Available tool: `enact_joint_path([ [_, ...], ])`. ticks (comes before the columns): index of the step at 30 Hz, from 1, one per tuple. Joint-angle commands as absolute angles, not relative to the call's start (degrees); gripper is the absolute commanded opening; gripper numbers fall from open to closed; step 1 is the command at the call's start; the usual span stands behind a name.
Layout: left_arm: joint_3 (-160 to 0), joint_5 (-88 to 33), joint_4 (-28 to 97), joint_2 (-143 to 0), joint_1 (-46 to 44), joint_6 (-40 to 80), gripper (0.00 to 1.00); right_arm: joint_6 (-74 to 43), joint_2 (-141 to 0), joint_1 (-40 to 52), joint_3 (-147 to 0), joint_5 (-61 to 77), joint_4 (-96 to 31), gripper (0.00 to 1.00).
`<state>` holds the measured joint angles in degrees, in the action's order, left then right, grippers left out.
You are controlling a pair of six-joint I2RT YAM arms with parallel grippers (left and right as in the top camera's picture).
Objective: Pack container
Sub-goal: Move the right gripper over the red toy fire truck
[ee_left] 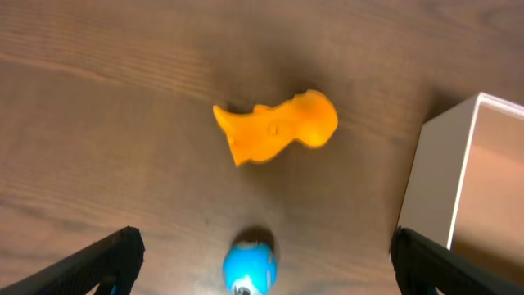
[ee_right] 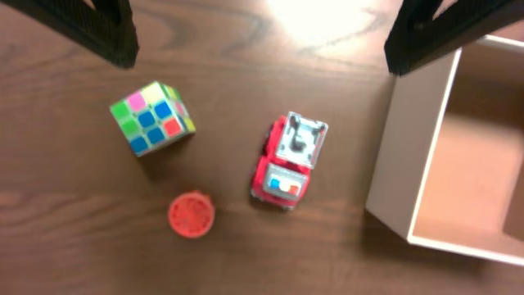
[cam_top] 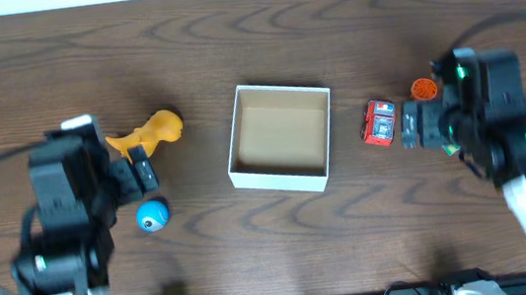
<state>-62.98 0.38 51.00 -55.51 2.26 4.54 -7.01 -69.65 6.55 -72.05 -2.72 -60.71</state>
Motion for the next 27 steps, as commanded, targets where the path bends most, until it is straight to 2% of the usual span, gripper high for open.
enact_joint_path([
  [1, -68.4, 0.2, 53.5, -61.6, 2.7, 5.1, 0.98, -6.4, -76.3, 6.0, -80.3, 6.8, -65.4, 0.99],
  [4, -68.6, -0.7, 53.8, -64.1, 2.7, 5.1, 0.98, -6.3, -79.3, 6.0, -81.8, 11.3, -62.5, 0.99],
  [6, -68.6, -0.9, 53.8, -64.8, 2.7, 5.1, 0.98, -14.7, -81.4, 6.1, -81.9, 7.2, -61.5, 0.99],
  [10, -68.6, -0.9, 54.0, -65.1, 2.7, 5.0, 0.98, -23.5, -86.5, 6.5, -82.0, -0.3, -61.2, 0.95],
  [16, -68.6, -0.9, 54.0, -65.1, 2.7, 5.1, 0.98, -26.4, -96.9, 8.3, -82.0, 0.4, -60.6, 0.99],
  [27, -68.6, -0.9, 54.0, -65.1, 2.7, 5.0, 0.98, -28.3, -108.7, 12.1, -82.0, 0.2, -57.4, 0.99],
])
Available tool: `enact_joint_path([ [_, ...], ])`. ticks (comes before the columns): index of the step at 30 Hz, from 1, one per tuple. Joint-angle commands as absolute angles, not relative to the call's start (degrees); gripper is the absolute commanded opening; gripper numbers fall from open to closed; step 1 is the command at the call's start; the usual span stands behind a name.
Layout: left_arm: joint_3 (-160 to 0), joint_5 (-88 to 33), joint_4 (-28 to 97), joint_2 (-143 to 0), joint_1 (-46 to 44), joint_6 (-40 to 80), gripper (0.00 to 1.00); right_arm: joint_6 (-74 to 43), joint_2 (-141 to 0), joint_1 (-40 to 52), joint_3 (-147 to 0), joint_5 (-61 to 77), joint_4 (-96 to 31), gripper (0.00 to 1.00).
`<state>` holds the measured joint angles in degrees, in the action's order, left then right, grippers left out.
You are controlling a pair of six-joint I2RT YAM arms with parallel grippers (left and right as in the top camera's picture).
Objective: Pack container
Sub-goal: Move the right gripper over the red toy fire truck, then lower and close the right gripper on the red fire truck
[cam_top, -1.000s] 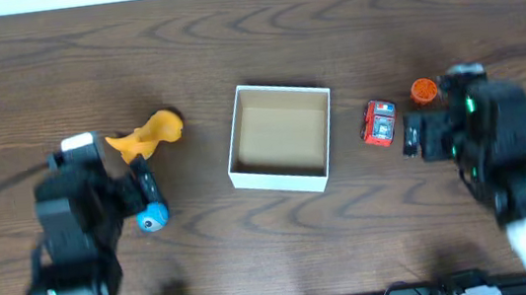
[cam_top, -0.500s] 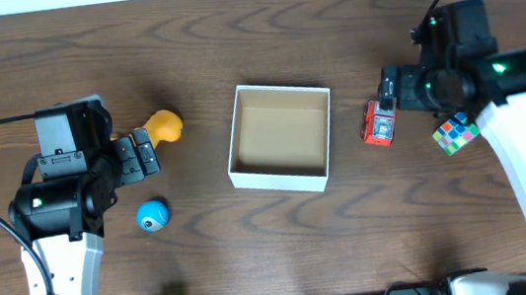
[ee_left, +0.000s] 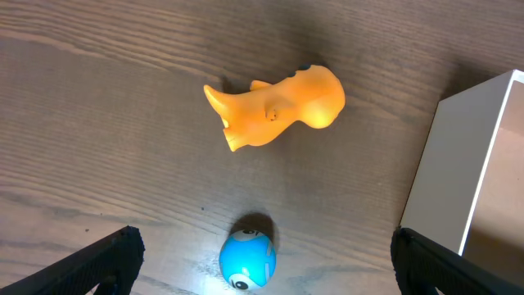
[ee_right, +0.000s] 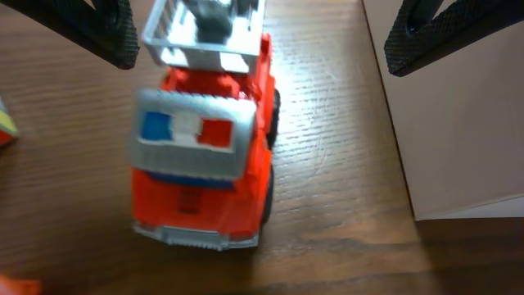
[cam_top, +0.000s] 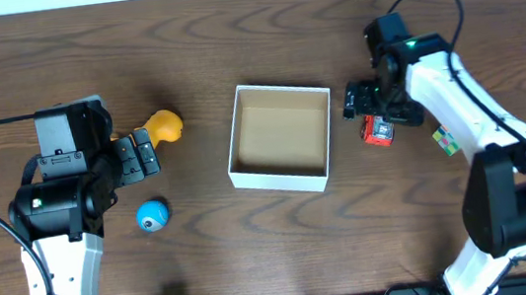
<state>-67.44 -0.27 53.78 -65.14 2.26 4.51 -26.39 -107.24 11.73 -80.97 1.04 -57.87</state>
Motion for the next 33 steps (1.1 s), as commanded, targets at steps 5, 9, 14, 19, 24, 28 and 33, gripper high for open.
enact_joint_path([
  [5, -68.6, -0.8, 54.0, -65.1, 2.7, 5.0, 0.98, -28.3, -110.6, 11.9, -82.0, -1.0, -56.4, 0.99],
  [9, -68.6, -0.8, 54.0, -65.1, 2.7, 5.0, 0.98, -28.3, -111.4, 12.0, -82.0, -3.2, -56.4, 0.99],
  [14, -68.6, -0.8, 54.0, -65.1, 2.7, 5.0, 0.98, -28.3, -112.7, 11.9, -81.7, -3.7, -56.3, 0.99],
  [19, -68.6, -0.8, 54.0, -65.1, 2.7, 5.0, 0.98, -28.2, -115.1, 11.9, -81.7, -3.9, -55.9, 0.99],
  [24, -68.6, -0.8, 54.6, -65.1, 2.7, 5.0, 0.98, -27.1, -115.5, 11.4, -81.7, -3.9, -54.9, 0.99],
  [28, -68.6, -0.8, 55.3, -65.1, 2.7, 5.0, 0.98, -27.2, -115.5, 10.6, -81.7, -3.9, -54.3, 0.99],
  [33, -68.6, -0.8, 55.4, -65.1, 2.7, 5.0, 0.98, -27.1, -115.5, 9.5, -81.7, -3.9, -54.0, 0.98],
])
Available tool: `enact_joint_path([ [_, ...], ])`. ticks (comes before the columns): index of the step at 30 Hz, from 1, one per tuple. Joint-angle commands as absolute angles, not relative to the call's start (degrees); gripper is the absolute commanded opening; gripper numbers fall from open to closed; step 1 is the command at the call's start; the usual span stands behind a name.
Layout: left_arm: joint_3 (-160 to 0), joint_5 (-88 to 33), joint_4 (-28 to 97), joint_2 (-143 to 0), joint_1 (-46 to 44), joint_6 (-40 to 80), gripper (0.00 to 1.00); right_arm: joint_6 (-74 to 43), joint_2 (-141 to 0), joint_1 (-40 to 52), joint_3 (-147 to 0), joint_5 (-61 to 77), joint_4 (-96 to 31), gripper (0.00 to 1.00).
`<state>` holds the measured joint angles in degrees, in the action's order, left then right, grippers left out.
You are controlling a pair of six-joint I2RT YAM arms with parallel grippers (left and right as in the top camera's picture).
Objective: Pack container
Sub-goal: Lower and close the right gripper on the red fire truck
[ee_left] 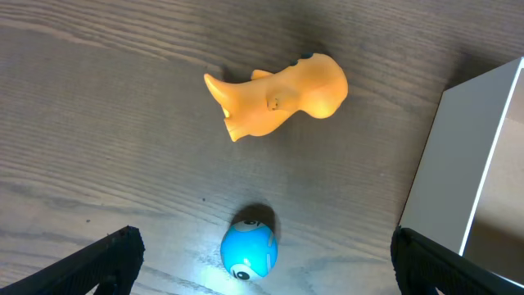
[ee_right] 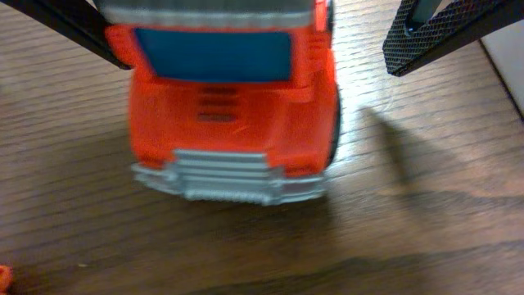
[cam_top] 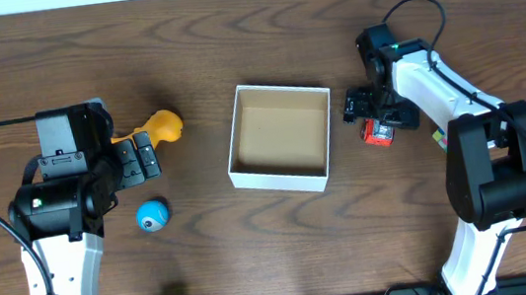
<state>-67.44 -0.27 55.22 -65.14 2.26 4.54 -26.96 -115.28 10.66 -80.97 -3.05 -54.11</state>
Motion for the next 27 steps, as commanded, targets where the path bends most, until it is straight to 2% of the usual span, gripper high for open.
enact_joint_path([
  [1, -68.6, -0.8, 55.4, -65.1, 2.7, 5.0, 0.98, -27.1, -115.5, 9.2, -81.7, -3.9, -54.0, 0.98],
  [4, -68.6, -0.8, 55.4, -65.1, 2.7, 5.0, 0.98, -26.7, -115.5, 8.6, -81.7, -3.9, -54.0, 0.97],
  [9, -68.6, -0.8, 55.4, -65.1, 2.7, 5.0, 0.98, -26.1, -115.5, 8.5, -81.7, -3.9, -54.0, 0.90],
  [16, -68.6, -0.8, 55.4, -65.1, 2.7, 5.0, 0.98, -26.1, -115.5, 8.6, -81.7, -3.9, -54.0, 0.68],
  [18, -68.6, -0.8, 55.4, -65.1, 2.7, 5.0, 0.98, -26.1, -115.5, 8.6, -81.7, -3.9, -54.0, 0.66],
  [22, -68.6, -0.8, 55.4, -65.1, 2.7, 5.0, 0.98, -26.1, -115.5, 8.7, -81.7, -3.8, -54.0, 0.56],
  [27, -68.6, -0.8, 55.4, -65.1, 2.7, 5.0, 0.98, -26.1, -115.5, 8.7, -81.7, -3.6, -54.0, 0.52],
])
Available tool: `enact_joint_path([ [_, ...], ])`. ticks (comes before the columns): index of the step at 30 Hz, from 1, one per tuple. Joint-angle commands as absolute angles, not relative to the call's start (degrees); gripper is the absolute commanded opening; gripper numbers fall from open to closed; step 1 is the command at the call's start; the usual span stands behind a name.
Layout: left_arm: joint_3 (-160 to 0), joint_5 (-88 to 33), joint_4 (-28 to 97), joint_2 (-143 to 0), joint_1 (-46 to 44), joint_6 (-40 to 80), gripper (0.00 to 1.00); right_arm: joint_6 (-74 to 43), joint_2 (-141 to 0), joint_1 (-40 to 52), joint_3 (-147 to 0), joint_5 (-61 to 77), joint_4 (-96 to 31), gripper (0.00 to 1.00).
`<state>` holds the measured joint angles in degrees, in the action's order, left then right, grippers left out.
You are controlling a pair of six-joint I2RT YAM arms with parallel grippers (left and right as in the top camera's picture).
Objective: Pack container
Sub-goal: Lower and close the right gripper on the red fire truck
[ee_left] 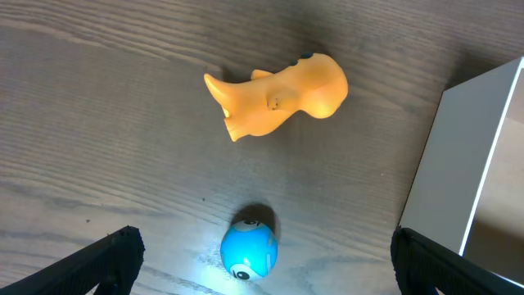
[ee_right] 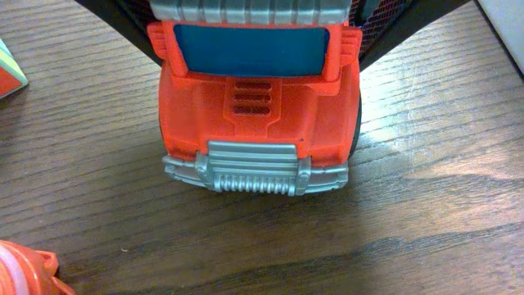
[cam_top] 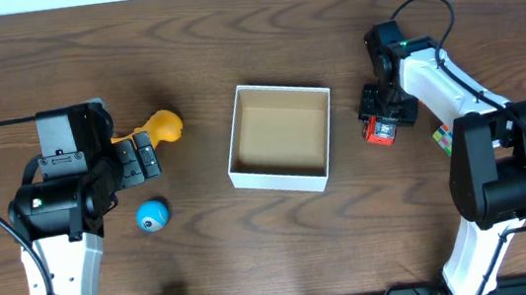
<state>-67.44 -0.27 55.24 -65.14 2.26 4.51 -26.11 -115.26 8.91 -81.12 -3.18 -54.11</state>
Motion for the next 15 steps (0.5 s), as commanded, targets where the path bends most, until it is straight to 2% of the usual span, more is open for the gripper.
enact_joint_path([
  [1, -68.6, -0.8, 55.4, -65.1, 2.7, 5.0, 0.98, -26.1, -115.5, 8.7, -81.7, -3.6, -54.0, 0.50],
  [4, -68.6, -0.8, 55.4, -65.1, 2.7, 5.0, 0.98, -26.1, -115.5, 8.7, -81.7, -3.6, -54.0, 0.43],
  [12, -68.6, -0.8, 55.4, -65.1, 2.7, 5.0, 0.98, -26.1, -115.1, 8.8, -81.7, -3.6, -54.0, 0.01],
  [15, -68.6, -0.8, 55.4, -65.1, 2.7, 5.0, 0.98, -26.1, -113.9, 8.8, -81.8, -3.6, -54.0, 0.01],
])
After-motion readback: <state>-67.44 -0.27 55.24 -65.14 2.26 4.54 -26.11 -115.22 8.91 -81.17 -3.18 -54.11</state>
